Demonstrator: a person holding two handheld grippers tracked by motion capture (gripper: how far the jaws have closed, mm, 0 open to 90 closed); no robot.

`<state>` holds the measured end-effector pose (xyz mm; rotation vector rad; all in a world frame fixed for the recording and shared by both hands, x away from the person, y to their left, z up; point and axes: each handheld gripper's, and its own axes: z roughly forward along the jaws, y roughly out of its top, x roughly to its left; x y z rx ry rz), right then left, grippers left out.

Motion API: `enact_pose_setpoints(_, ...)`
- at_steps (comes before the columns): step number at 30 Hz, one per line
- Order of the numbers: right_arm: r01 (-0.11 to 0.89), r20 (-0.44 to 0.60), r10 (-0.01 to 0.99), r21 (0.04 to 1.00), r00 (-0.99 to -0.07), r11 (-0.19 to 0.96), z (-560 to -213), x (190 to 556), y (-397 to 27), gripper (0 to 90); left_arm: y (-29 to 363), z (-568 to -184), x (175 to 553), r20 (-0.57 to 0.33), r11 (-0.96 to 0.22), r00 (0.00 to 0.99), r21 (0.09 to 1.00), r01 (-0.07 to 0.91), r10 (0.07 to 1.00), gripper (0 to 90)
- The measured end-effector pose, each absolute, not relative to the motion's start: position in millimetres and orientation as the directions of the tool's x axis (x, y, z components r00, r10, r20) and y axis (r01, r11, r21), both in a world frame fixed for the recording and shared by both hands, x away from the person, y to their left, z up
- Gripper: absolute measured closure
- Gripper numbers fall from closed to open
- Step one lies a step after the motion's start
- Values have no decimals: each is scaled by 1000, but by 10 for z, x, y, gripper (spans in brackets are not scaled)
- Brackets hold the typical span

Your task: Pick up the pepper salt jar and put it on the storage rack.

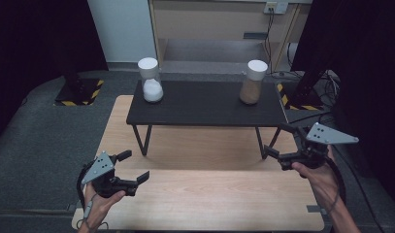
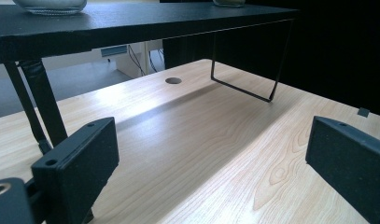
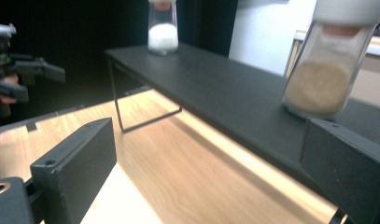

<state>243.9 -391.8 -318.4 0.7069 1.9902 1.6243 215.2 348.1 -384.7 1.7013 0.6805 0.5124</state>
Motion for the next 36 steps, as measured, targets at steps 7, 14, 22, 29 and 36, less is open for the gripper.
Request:
enact_pose_setpoints(7, 125, -22, 673, 978, -740, 169, -3456, 2346, -3903, 47, 3472, -3843, 2150, -13, -163, 734, 972, 168, 679, 13)
enact_pose_setpoints(14, 160, -15, 692, 969, -722, 187, -3686, 2248, -3894, 51, 3465, -3841, 2152, -11, -167, 736, 972, 168, 677, 13)
enact_pose_setpoints(22, 190, 17, 706, 967, -708, 167, -3917, 2183, -3944, 52, 3459, -3839, 2156, -9, -171, 736, 971, 168, 676, 13)
enact_pose_setpoints(29, 207, 28, 710, 964, -703, 167, -4033, 2138, -3954, 52, 3452, -3839, 2158, -7, -173, 738, 971, 168, 675, 13)
enact_pose_setpoints(36, 214, 29, 699, 960, -714, 179, -4112, 2129, -3938, 52, 3443, -3838, 2158, -2, -177, 741, 971, 163, 671, 13)
